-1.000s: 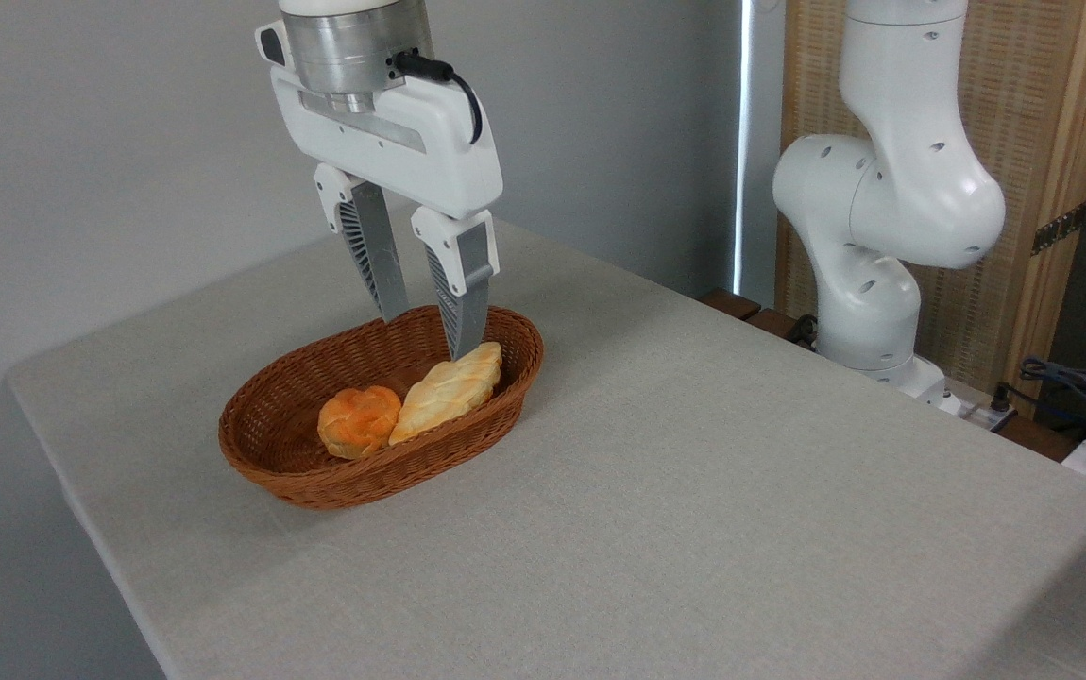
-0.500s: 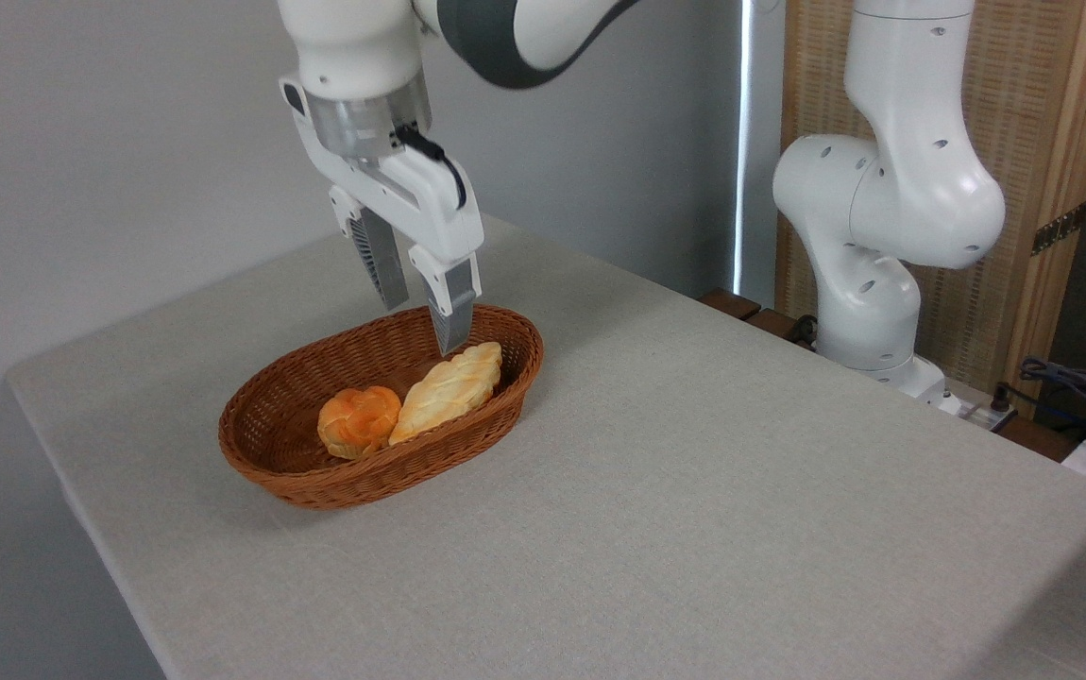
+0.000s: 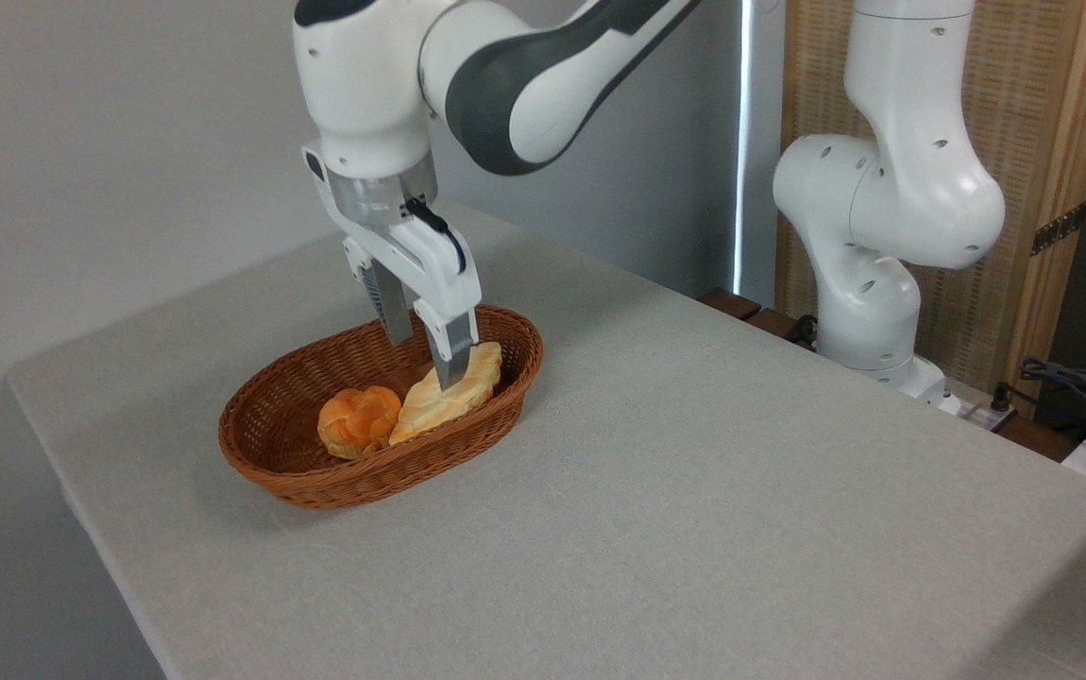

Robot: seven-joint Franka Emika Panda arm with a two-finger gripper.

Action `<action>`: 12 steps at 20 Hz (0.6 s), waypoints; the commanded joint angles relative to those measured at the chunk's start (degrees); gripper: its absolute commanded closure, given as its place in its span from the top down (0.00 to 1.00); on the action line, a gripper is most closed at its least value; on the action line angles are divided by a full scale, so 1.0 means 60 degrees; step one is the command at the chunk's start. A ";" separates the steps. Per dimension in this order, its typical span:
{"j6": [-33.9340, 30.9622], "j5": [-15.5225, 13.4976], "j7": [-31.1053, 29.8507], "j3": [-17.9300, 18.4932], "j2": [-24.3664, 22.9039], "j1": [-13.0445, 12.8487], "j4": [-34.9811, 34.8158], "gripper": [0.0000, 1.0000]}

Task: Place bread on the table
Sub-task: 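Lower the gripper onto the long pale bread and close on it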

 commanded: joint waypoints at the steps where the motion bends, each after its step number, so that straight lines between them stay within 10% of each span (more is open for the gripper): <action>1: 0.0613 0.0039 0.0085 -0.0208 -0.0212 0.0028 -0.0676 1.00; 12: 0.0863 0.1269 0.0114 -0.0545 -0.0168 0.0013 -0.0823 1.00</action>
